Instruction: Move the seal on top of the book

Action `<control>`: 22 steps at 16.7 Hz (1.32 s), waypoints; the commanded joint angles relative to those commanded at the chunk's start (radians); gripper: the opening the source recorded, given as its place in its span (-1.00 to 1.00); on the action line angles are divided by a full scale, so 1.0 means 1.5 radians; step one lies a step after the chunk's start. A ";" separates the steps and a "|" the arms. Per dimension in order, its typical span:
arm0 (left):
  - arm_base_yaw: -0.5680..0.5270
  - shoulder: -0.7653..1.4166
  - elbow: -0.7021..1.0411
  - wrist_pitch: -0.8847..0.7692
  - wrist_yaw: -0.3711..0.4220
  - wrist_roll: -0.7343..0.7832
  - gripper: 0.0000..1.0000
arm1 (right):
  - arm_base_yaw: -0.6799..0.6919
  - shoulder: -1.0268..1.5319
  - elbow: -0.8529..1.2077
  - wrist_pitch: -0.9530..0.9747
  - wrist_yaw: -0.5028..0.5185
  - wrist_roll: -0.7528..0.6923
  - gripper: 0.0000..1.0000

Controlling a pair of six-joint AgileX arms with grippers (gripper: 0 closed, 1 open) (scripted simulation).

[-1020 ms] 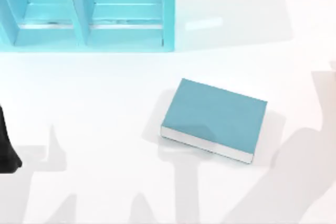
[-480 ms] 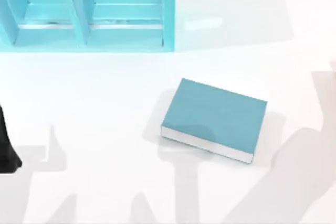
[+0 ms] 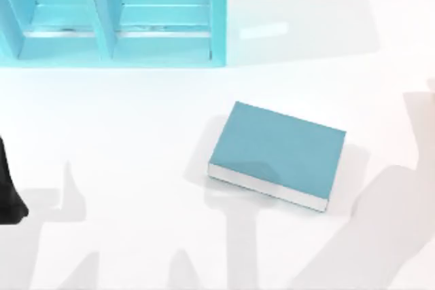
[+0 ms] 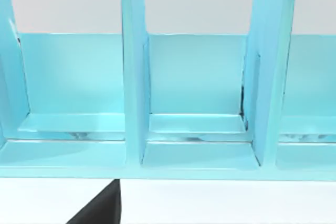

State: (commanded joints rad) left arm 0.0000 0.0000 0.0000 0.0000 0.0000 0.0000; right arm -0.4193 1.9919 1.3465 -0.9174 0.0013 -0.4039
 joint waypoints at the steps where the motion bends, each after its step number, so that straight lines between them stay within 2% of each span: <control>1: 0.000 0.000 0.000 0.000 0.000 0.000 1.00 | 0.000 0.000 0.000 0.000 0.000 0.000 -1.00; 5: 0.000 0.000 0.000 0.000 0.000 0.000 1.00 | 0.001 0.000 0.025 -0.017 -0.004 0.026 -1.00; 8: 0.000 0.000 0.000 0.000 0.000 0.000 1.00 | 0.016 -0.003 0.100 -0.064 -0.012 0.109 -1.00; 14: 0.000 0.000 0.000 0.000 0.000 0.000 1.00 | 0.173 -0.069 0.229 -0.255 -0.010 0.265 -1.00; 18: 0.000 0.000 0.000 0.000 0.000 0.000 1.00 | 0.270 -0.120 0.238 -0.353 0.001 0.276 -1.00; 22: 0.000 0.000 0.000 0.000 0.000 0.000 1.00 | 0.279 -0.126 0.236 -0.362 0.002 0.277 -1.00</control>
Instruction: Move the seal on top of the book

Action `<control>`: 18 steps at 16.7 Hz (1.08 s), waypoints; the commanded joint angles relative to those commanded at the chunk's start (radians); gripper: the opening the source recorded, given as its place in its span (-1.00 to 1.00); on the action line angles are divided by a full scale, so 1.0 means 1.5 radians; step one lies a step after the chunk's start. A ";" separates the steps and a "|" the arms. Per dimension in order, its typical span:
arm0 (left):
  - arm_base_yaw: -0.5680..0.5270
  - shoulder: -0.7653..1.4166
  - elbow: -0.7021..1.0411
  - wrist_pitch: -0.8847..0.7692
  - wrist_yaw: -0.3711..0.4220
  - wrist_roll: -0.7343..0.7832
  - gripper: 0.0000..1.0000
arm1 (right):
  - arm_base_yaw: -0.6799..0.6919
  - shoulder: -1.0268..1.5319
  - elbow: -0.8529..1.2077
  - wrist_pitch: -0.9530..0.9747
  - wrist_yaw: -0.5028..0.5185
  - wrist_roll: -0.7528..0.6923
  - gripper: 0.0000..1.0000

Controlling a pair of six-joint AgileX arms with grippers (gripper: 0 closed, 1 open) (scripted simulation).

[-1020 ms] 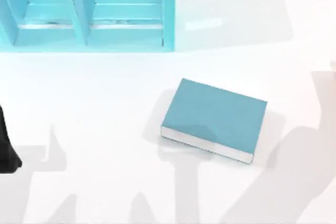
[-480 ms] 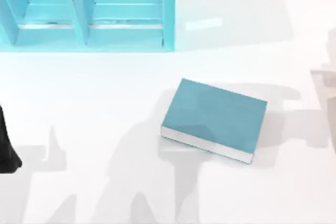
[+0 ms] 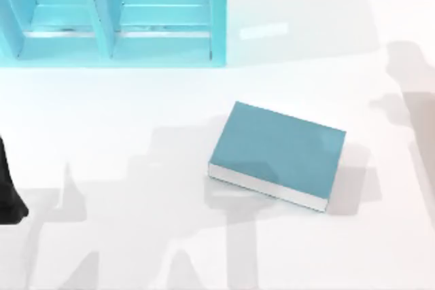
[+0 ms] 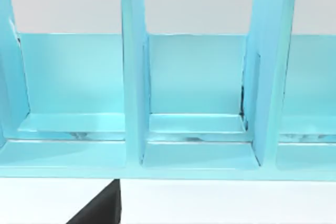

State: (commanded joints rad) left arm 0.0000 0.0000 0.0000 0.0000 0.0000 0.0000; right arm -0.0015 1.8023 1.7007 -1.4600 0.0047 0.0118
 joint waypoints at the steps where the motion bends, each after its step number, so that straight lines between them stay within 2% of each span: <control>1: 0.000 0.000 0.000 0.000 0.000 0.000 1.00 | -0.003 0.003 0.000 0.002 -0.002 0.001 -1.00; 3: 0.000 0.000 0.000 0.000 0.000 0.000 1.00 | 0.008 0.013 0.007 0.003 -0.002 0.011 -1.00; 6: 0.000 0.000 0.000 0.000 0.000 0.000 1.00 | 0.073 0.068 0.043 0.016 -0.001 0.078 -1.00; 14: 0.000 0.000 0.000 0.000 0.000 0.000 1.00 | 0.360 0.261 0.160 0.092 -0.001 0.368 -1.00; 18: 0.000 0.000 0.000 0.000 0.000 0.000 1.00 | 0.389 0.281 0.172 0.104 0.000 0.396 -1.00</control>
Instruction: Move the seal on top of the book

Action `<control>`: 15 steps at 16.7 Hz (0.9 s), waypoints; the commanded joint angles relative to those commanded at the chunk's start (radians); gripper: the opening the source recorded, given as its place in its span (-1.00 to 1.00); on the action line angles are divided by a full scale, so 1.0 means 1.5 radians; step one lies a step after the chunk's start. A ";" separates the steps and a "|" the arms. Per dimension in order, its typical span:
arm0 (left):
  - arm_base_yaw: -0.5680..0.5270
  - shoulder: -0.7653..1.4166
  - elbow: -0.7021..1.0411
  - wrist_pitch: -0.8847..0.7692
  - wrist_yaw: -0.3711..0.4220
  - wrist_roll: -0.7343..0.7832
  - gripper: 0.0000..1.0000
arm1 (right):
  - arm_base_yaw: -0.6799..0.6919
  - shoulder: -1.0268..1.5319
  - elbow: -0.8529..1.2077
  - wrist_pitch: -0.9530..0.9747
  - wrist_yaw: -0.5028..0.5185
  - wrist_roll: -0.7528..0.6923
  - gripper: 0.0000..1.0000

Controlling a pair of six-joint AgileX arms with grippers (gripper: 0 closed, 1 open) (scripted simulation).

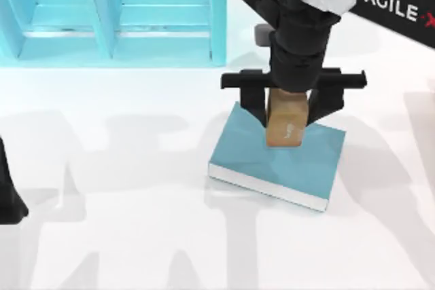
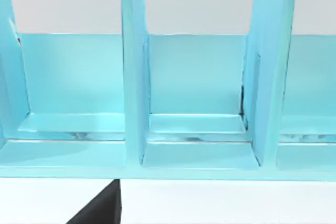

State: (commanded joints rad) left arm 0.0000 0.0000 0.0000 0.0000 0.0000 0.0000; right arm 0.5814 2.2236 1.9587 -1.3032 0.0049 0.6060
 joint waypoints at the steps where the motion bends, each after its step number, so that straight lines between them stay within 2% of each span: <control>1: 0.000 0.000 0.000 0.000 0.000 0.000 1.00 | 0.000 0.000 0.000 0.000 0.000 0.000 -1.00; 11: 0.000 0.000 0.000 0.000 0.000 0.000 1.00 | 0.000 0.000 0.013 -0.013 0.000 0.000 -1.00; 15: 0.000 0.000 0.000 0.000 0.000 0.000 1.00 | 0.000 0.000 0.013 -0.013 0.000 0.000 -0.40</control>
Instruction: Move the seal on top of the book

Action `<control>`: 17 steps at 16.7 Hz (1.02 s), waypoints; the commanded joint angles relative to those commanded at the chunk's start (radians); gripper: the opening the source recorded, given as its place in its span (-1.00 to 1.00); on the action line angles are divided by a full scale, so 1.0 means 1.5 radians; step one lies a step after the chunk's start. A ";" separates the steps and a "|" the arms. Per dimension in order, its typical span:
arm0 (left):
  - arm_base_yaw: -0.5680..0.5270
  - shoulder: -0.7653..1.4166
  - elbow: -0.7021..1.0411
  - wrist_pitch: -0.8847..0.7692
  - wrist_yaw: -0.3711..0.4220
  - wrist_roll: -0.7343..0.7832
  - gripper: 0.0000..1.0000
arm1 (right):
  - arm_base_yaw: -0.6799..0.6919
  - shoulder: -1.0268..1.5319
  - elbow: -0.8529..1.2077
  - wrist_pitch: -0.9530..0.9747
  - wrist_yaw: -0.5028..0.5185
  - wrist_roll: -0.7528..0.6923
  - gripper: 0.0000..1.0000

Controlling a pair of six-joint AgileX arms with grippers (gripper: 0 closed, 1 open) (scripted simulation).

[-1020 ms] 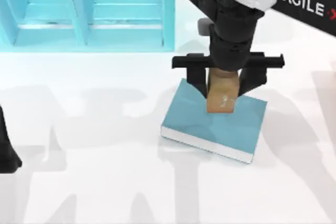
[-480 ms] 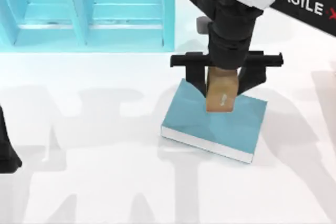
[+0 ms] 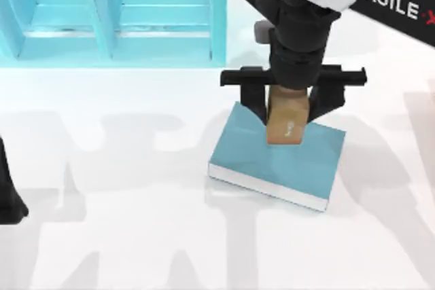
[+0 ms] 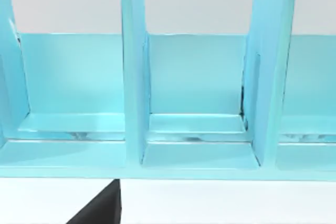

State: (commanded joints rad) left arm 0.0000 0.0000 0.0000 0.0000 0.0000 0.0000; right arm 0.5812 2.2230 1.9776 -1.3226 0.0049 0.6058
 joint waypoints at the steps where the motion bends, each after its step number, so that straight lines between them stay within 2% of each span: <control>1: 0.000 0.000 0.000 0.000 0.000 0.000 1.00 | 0.000 0.000 0.000 0.000 0.000 0.000 -0.25; 9: 0.000 0.000 0.000 0.000 0.000 0.000 1.00 | 0.000 0.000 0.000 0.000 0.000 0.000 0.96; 17: 0.000 0.000 0.000 0.000 0.000 0.000 1.00 | 0.000 0.000 0.000 0.000 0.000 0.000 1.00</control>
State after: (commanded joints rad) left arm 0.0000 0.0000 0.0000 0.0000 0.0000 0.0000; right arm 0.5812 2.2230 1.9776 -1.3226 0.0049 0.6058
